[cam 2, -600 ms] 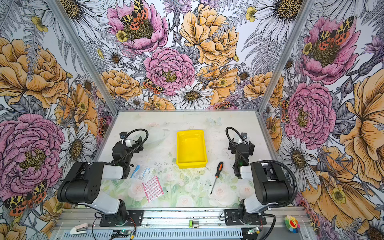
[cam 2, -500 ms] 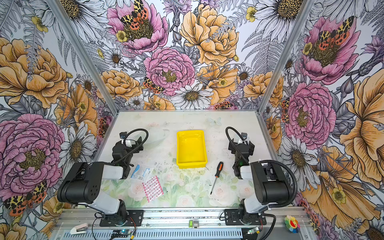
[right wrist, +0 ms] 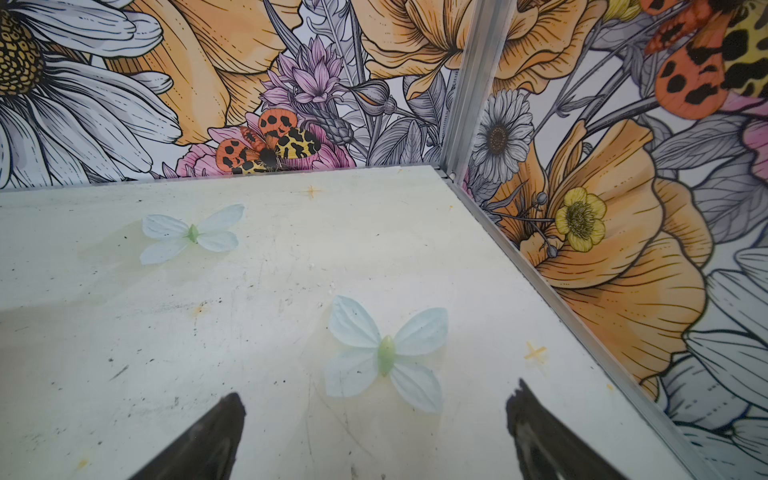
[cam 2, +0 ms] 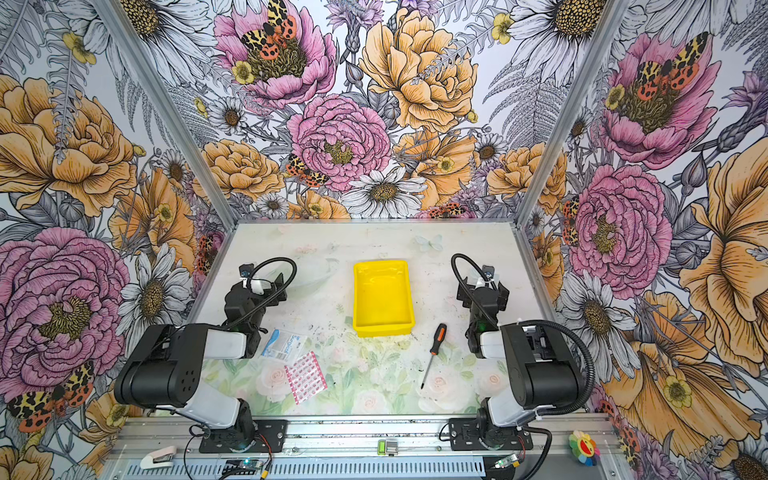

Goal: Put the screwdriver in the bin

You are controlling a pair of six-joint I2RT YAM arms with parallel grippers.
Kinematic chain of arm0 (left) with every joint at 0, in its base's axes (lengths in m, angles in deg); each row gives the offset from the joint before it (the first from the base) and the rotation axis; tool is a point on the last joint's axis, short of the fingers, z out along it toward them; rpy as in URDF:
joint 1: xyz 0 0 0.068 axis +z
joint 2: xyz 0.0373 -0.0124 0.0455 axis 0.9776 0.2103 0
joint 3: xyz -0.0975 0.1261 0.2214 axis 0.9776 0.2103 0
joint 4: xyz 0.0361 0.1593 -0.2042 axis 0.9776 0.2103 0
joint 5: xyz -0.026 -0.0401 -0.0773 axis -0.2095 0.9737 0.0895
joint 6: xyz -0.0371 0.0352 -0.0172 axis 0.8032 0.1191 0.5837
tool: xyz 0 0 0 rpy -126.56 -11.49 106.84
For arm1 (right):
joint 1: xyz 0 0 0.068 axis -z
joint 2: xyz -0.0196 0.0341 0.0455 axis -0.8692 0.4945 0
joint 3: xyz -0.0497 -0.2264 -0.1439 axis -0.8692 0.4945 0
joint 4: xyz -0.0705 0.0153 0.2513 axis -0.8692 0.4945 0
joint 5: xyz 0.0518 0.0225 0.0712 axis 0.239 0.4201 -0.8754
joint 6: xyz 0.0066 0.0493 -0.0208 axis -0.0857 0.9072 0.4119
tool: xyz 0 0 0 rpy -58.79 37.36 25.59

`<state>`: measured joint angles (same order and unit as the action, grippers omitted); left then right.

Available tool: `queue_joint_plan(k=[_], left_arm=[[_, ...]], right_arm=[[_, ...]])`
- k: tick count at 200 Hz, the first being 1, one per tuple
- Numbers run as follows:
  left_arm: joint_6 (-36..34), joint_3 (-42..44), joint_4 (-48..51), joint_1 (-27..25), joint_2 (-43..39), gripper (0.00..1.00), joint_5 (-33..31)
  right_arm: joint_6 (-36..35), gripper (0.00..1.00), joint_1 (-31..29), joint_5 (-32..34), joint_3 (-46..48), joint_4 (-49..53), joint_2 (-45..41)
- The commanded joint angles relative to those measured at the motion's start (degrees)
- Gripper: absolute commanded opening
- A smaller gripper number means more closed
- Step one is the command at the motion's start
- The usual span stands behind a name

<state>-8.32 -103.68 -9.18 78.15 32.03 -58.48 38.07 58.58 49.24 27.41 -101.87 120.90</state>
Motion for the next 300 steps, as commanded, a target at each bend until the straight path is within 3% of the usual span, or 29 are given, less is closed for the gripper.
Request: queue_joint_plan(k=[1,229,279,300], left_arm=[[-0.52,-0.74,0.00,0.41,-0.17,0.98,1.46],[0.54,-0.74,0.44,1.59,-0.58,0.99,2.49],[2.14,-0.12,3.43,2.46,-5.30,0.99,1.84],[3.11,-2.59,13.80,2.78,-10.64,0.98,-0.18]], right_arm=[[0.18,0.99,0.55,-0.73,-0.72,-1.97,0.00],[-0.08,0.99,0.13,0.80,0.95,-3.57,-2.10],[-0.92,0.99,-1.25,2.99,-0.32,7.19,-11.79],[-0.12,1.00,-2.02,4.21,-1.66,14.64,-16.78]])
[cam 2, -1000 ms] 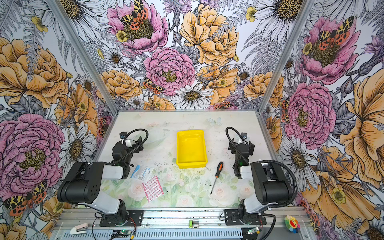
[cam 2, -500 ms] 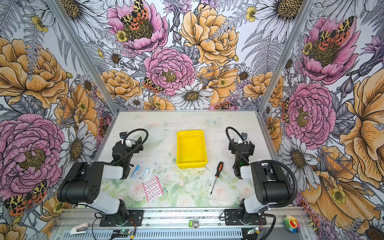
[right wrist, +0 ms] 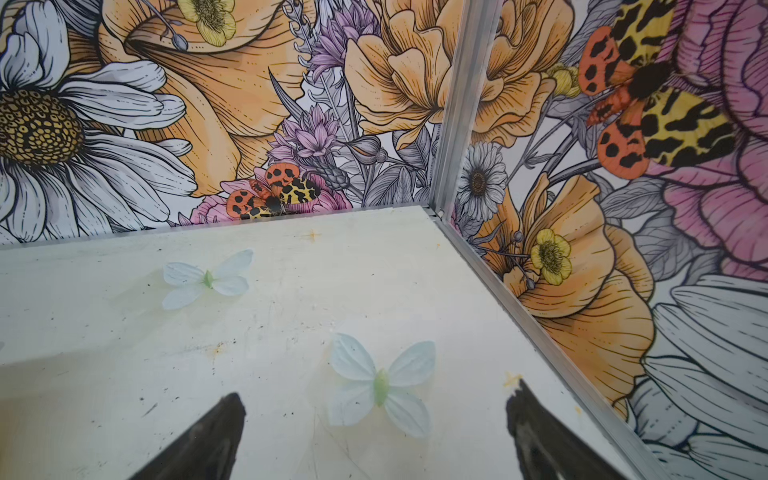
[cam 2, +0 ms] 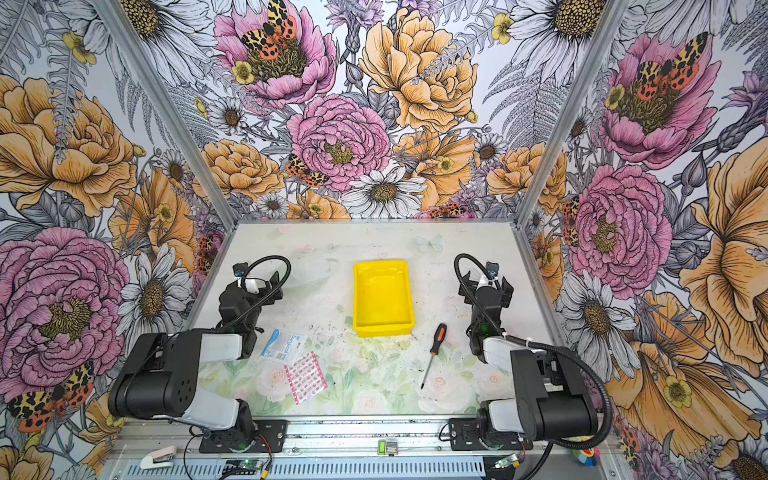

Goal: Put the screwdriver in the bin
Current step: 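Raise both arms and move the right gripper toward the screwdriver handle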

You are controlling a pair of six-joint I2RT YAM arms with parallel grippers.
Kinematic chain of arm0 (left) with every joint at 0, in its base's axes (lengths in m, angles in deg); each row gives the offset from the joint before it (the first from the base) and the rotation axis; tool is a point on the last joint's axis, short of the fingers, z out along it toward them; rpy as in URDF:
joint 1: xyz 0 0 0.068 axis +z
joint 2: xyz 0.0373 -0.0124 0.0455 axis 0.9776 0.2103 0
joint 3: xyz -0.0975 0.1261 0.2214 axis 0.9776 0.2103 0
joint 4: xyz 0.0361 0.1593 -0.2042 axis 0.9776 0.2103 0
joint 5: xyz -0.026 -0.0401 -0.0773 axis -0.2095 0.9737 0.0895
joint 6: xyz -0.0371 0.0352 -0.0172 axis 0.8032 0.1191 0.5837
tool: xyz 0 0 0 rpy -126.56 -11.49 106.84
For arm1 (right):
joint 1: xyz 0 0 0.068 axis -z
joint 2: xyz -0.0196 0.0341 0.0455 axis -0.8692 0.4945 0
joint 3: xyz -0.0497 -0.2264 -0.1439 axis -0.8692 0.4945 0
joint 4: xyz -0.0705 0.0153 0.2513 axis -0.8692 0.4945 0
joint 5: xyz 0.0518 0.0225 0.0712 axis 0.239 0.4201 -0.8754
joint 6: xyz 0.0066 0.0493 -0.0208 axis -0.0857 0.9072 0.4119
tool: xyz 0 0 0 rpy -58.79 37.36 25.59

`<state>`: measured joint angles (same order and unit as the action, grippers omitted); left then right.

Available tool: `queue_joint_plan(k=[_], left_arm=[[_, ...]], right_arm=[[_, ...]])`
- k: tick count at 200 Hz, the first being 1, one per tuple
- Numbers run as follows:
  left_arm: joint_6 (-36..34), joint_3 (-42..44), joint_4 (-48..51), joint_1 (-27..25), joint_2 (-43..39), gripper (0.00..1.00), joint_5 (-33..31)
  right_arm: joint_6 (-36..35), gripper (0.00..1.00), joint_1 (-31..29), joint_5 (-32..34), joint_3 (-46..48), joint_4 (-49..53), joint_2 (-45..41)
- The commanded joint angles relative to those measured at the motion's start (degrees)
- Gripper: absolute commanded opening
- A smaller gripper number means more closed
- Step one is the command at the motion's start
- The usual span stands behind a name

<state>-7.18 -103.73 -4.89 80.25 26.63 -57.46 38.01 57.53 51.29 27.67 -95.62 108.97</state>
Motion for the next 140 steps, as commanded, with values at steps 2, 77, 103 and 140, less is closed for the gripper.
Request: queue_joint_plan(k=[2,77,103,140], left_arm=[[1.98,-2.85,10.70,0.70,-5.79,0.99,-1.30],[14.01,-17.08,52.38,-0.65,-18.54,0.99,-10.91],[15.31,-17.31,52.34,-0.72,-20.18,0.99,-3.30],[15.38,-22.13,59.94,-1.56,-18.14,0.99,8.33]], right_arm=[[0.35,1.00,-1.06,2.67,-2.15,9.38,-5.30],[20.80,0.99,-2.52,9.26,-22.24,66.41,-13.80],[26.50,1.00,-2.62,3.30,-24.84,75.43,-13.36],[34.18,1.00,-2.92,-5.57,-25.29,80.63,-11.01]])
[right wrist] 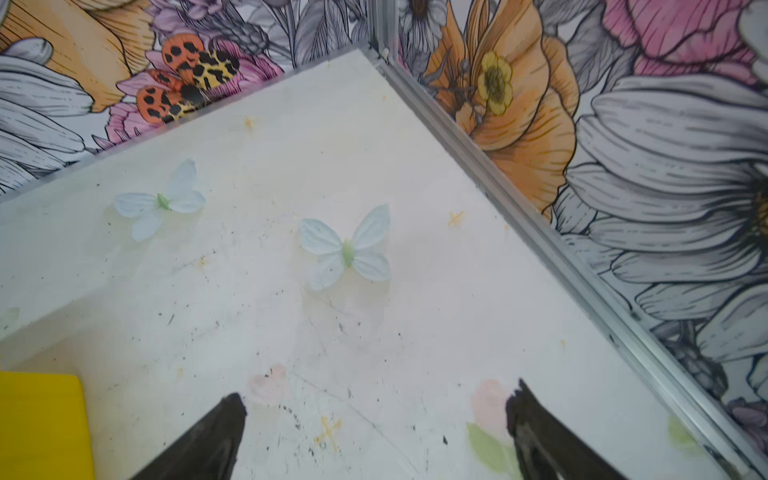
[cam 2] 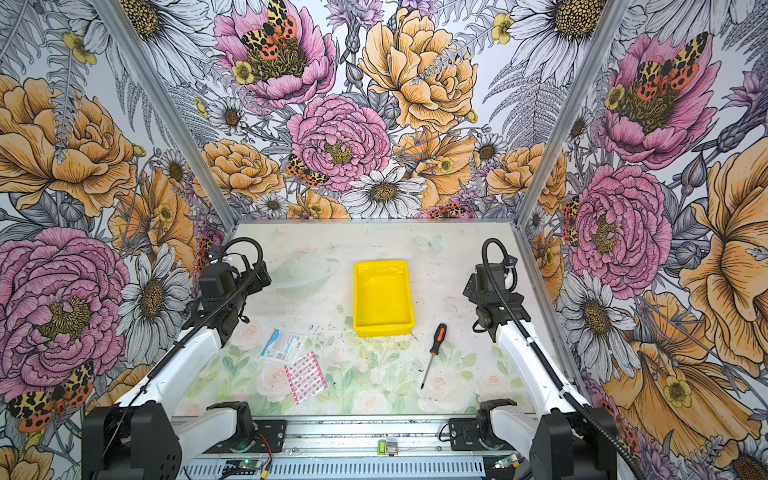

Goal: Put the screwdriver in the bin
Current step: 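Raise both arms and move the right gripper toward the screwdriver handle, then close the right gripper on the screwdriver handle while the left arm hovers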

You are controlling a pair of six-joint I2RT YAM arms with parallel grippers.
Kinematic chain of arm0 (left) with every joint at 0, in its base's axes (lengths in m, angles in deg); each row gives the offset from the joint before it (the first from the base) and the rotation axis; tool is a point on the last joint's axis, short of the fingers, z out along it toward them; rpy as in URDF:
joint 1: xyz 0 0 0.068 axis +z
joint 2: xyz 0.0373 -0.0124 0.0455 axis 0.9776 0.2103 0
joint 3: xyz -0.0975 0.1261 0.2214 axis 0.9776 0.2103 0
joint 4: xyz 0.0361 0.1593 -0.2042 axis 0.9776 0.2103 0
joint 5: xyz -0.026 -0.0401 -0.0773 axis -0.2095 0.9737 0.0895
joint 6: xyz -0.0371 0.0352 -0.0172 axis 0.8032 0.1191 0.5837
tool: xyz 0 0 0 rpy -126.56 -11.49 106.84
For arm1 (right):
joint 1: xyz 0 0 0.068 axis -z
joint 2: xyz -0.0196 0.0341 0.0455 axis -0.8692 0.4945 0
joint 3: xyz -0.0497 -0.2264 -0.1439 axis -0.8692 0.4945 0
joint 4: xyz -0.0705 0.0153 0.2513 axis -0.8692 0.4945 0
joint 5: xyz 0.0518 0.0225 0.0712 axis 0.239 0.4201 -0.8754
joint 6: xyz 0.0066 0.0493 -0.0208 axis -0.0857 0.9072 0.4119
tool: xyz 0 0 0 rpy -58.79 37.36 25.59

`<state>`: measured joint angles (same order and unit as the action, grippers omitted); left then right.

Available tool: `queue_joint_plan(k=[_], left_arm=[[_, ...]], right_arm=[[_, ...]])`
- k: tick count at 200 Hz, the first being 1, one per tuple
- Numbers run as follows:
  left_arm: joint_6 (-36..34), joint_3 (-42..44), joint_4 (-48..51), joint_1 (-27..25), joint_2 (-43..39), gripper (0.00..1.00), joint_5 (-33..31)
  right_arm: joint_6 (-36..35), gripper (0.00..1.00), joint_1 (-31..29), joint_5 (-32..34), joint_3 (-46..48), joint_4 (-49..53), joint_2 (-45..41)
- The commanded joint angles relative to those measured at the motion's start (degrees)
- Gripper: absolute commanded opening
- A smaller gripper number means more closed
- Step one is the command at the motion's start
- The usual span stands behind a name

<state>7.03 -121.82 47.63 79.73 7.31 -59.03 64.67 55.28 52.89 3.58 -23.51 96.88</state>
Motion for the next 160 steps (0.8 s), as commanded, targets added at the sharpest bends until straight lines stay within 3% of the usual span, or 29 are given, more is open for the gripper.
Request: queue_joint_plan(k=[1,25,97,160], left_arm=[[1.18,-4.08,7.59,-1.10,1.26,0.99,10.13],[-0.50,-4.11,7.99,-5.52,0.78,0.99,12.47],[-7.41,-8.75,9.83,-28.72,4.03,0.99,12.64],[-7.27,-12.24,7.95,-45.72,10.24,0.99,10.83]], right_arm=[[7.62,0.99,-0.70,-7.45,-1.14,8.53,1.13],[10.25,0.99,-2.13,-11.68,-0.21,8.79,2.38],[14.86,0.97,-7.76,-17.24,4.17,9.07,3.91],[12.08,0.95,-9.58,-21.41,5.06,9.04,6.64]])
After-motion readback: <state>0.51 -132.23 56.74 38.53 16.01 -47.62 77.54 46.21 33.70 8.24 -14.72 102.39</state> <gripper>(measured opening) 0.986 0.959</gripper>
